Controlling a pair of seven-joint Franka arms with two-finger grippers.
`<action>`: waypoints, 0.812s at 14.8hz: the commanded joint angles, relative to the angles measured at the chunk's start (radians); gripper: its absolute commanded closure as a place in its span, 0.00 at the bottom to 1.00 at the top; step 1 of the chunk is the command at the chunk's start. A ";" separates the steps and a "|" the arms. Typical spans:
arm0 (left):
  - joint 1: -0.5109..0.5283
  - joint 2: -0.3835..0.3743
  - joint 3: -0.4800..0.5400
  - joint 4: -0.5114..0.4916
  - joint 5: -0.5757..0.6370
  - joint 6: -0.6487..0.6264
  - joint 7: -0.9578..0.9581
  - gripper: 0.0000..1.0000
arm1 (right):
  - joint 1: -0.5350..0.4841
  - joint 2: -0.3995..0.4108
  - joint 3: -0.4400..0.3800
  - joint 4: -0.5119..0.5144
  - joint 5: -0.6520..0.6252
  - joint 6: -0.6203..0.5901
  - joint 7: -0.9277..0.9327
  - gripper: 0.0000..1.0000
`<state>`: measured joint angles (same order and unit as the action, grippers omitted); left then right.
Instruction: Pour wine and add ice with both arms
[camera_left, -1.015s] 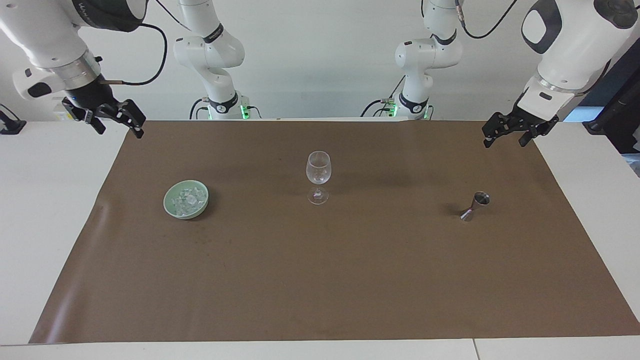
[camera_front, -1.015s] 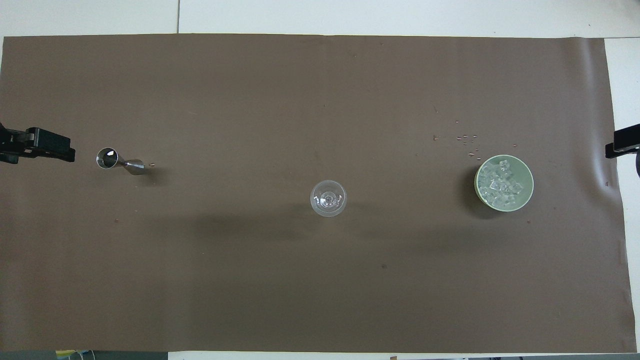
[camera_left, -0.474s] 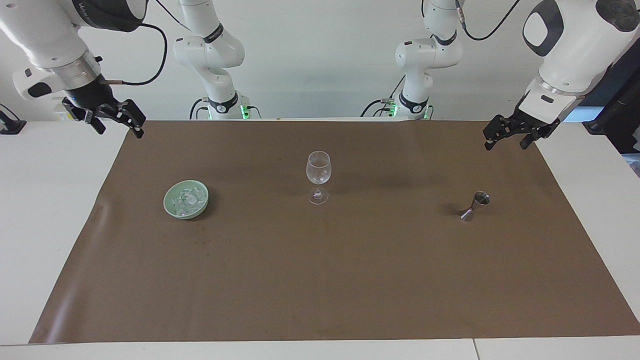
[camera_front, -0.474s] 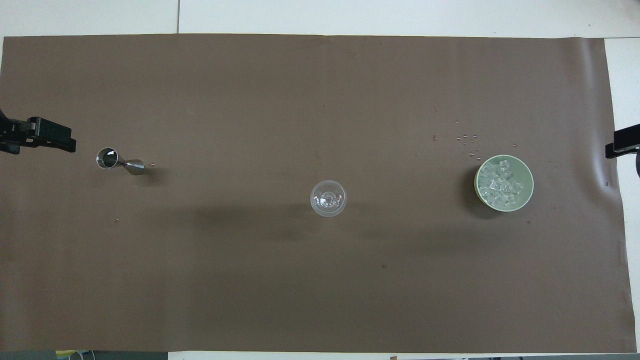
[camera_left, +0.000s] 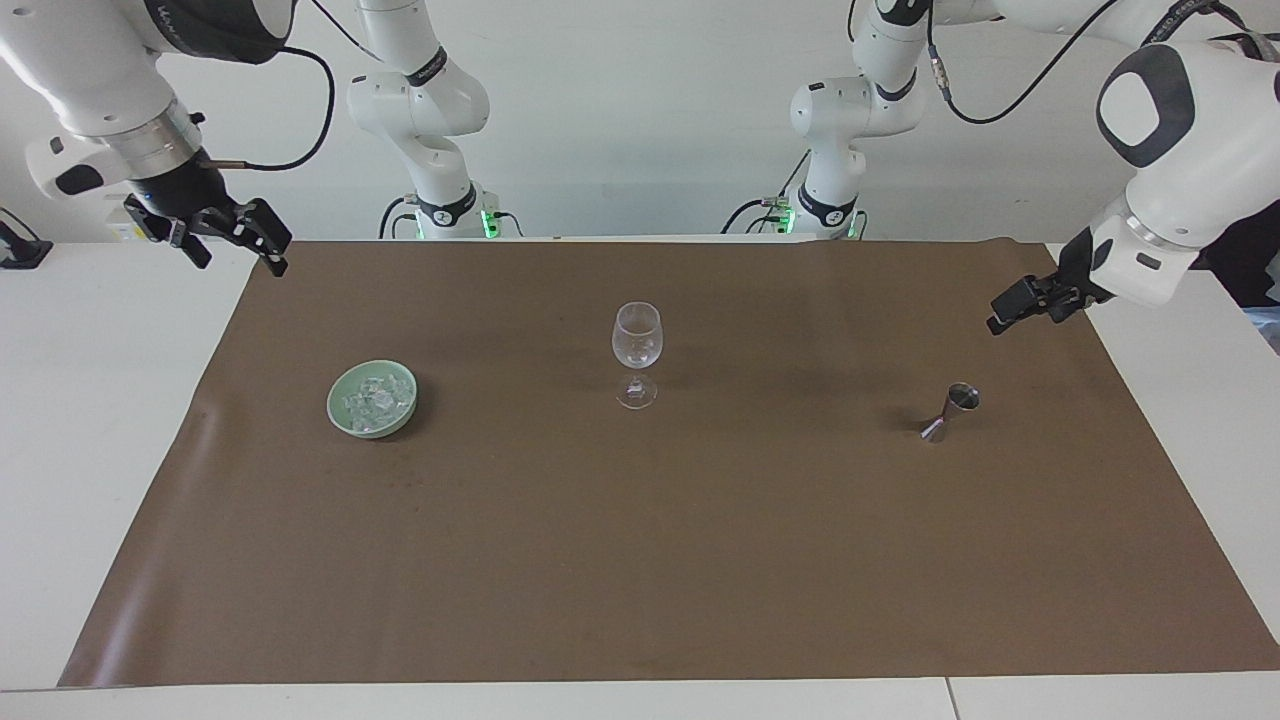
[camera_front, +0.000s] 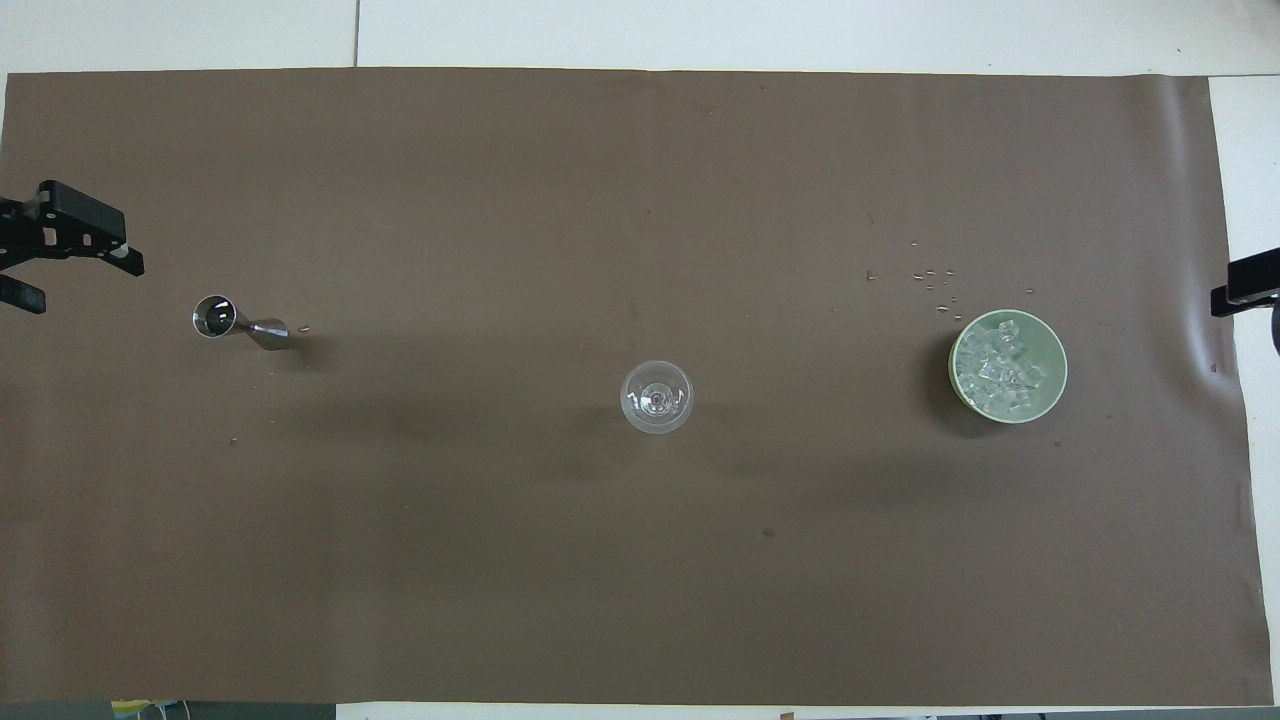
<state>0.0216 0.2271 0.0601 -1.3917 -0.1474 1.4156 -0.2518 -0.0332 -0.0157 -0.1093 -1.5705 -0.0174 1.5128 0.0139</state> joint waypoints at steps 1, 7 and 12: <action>0.006 0.072 0.075 0.046 -0.113 -0.078 -0.159 0.00 | -0.017 -0.009 0.008 -0.013 0.008 0.012 -0.029 0.00; 0.014 0.236 0.230 0.135 -0.389 -0.047 -0.601 0.00 | -0.017 -0.009 0.010 -0.014 0.008 0.010 -0.026 0.00; 0.080 0.261 0.233 0.052 -0.570 0.036 -0.796 0.00 | -0.017 -0.009 0.010 -0.014 0.008 0.013 -0.025 0.00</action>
<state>0.0873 0.4912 0.2835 -1.3053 -0.6722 1.4368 -0.9906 -0.0332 -0.0157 -0.1092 -1.5711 -0.0174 1.5128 0.0139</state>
